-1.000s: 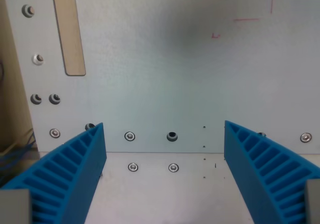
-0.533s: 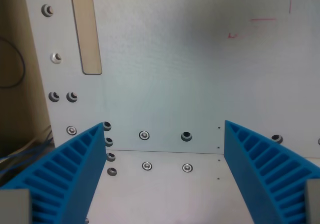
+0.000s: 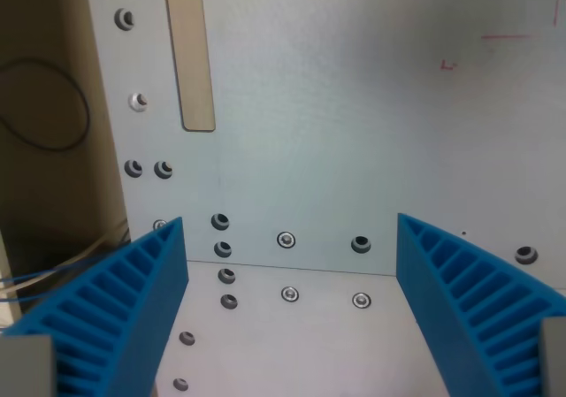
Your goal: Rotate around gripper positive x
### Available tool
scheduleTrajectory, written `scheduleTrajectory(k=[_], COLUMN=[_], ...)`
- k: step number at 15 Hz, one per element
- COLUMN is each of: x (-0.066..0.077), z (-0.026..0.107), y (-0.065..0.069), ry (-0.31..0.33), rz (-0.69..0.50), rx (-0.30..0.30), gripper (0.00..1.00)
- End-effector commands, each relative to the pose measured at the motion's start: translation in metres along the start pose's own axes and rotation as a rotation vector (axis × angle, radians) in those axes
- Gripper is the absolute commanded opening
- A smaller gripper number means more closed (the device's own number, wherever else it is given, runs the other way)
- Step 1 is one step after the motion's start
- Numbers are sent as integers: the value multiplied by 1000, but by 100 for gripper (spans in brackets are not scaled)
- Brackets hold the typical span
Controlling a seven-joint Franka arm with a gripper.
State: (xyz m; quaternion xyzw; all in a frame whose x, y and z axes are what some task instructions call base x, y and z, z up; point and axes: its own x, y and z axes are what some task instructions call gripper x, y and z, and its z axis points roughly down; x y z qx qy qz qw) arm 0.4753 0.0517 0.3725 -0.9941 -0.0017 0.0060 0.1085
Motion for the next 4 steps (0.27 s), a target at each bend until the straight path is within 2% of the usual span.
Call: scheduleTrajectory(k=[1, 4], x=[-3, -3], z=[-3, -3], y=[4, 4], ry=[2, 1], rz=[-21, -21], rx=[212, 247], gripper=[100, 100])
